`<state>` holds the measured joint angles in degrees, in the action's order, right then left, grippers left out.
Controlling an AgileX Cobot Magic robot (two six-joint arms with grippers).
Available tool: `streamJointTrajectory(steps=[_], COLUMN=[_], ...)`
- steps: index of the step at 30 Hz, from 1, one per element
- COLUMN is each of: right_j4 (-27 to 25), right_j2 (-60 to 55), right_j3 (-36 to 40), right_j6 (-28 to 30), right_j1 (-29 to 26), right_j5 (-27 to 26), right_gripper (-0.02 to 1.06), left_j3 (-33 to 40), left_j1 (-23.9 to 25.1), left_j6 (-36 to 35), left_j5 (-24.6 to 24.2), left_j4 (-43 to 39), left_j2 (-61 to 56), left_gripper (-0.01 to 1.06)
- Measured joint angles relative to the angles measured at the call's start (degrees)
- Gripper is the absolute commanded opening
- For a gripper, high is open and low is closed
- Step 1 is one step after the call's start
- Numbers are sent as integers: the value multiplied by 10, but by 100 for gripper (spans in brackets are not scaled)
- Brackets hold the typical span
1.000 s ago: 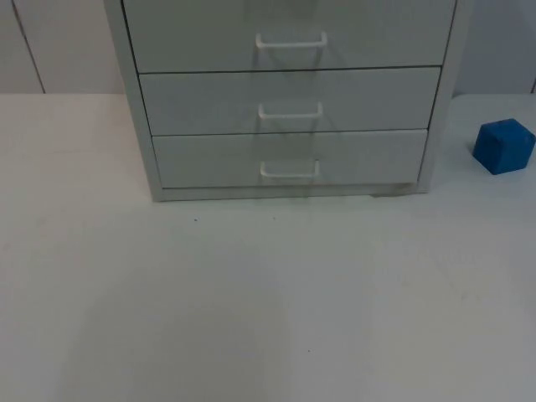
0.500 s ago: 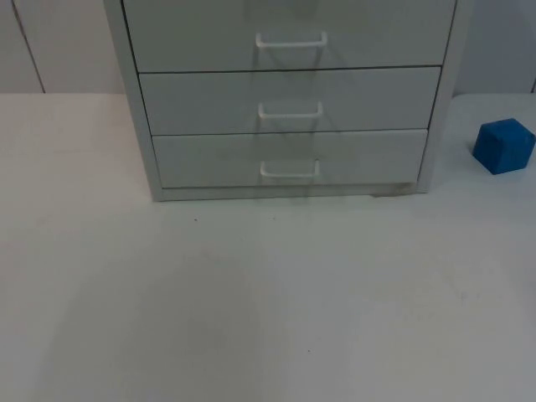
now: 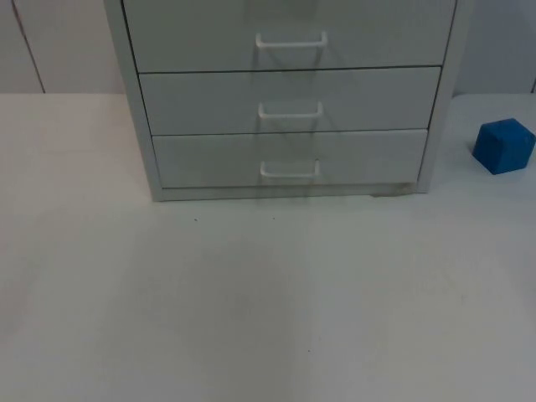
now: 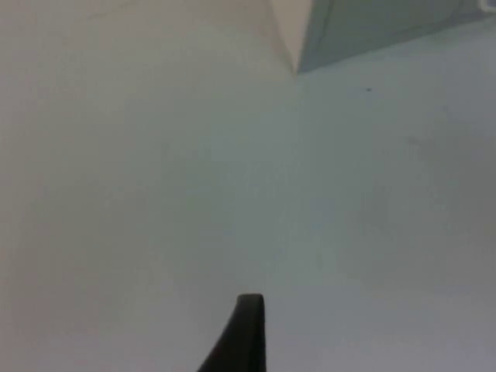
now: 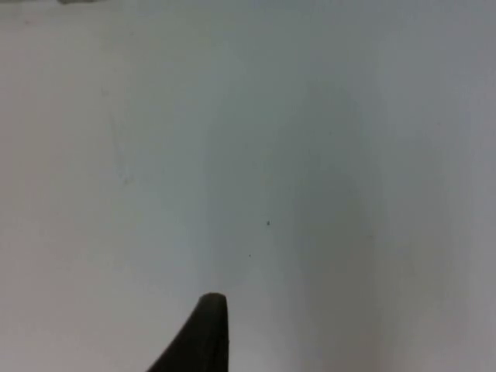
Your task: Open the drawer with the left hand, place the block into the drawer with the right hand, then close the drawer with the left hand.
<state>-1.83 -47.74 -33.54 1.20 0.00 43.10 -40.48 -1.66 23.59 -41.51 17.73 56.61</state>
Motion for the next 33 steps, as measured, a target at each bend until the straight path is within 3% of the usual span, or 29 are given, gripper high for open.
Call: streamJointTrajectory(steps=[2, 6, 7, 12, 14, 17, 18, 23, 28, 31, 33], right_j4=[0, 0, 0, 0, 0, 2, 2, 3, 10, 14, 14], right_j2=[-1, -2, -2, -2, -2, -2, -2, -2, -2, -2, -2], right_j3=[0, 0, 0, 0, 0, 0, 0, 0, 0, 0, 0], right_j6=[0, 0, 0, 1, 1, 2, 2, 2, 2, 2, 2], right_j1=[0, 0, 0, 0, 0, 0, 0, 0, 0, 0, 0], right_j5=[0, -5, -5, -11, -11, -16, -16, -24, -26, -26, -26], right_gripper=[104, 104, 104, 104, 104, 104, 104, 104, 104, 104, 104], left_j3=[-6, -34, -34, -55, -55, -56, -56, -59, -61, -74, -93], left_j1=[-16, -113, -113, -246, -259, -324, -324, -363, -379, -381, -381], left_j6=[26, 92, 92, 84, 78, -19, -19, -202, -288, -314, -332], left_j5=[0, 26, 26, 84, 91, 137, 137, 195, 246, 251, 242], left_j4=[12, 7, 7, -156, -177, -352, -352, -556, -667, -712, -740], left_j2=[11, 71, 71, 144, 149, 208, 208, 303, 374, 408, 445], left_gripper=[85, 85, 85, 85, 85, 85, 85, 85, 85, 82, 75])
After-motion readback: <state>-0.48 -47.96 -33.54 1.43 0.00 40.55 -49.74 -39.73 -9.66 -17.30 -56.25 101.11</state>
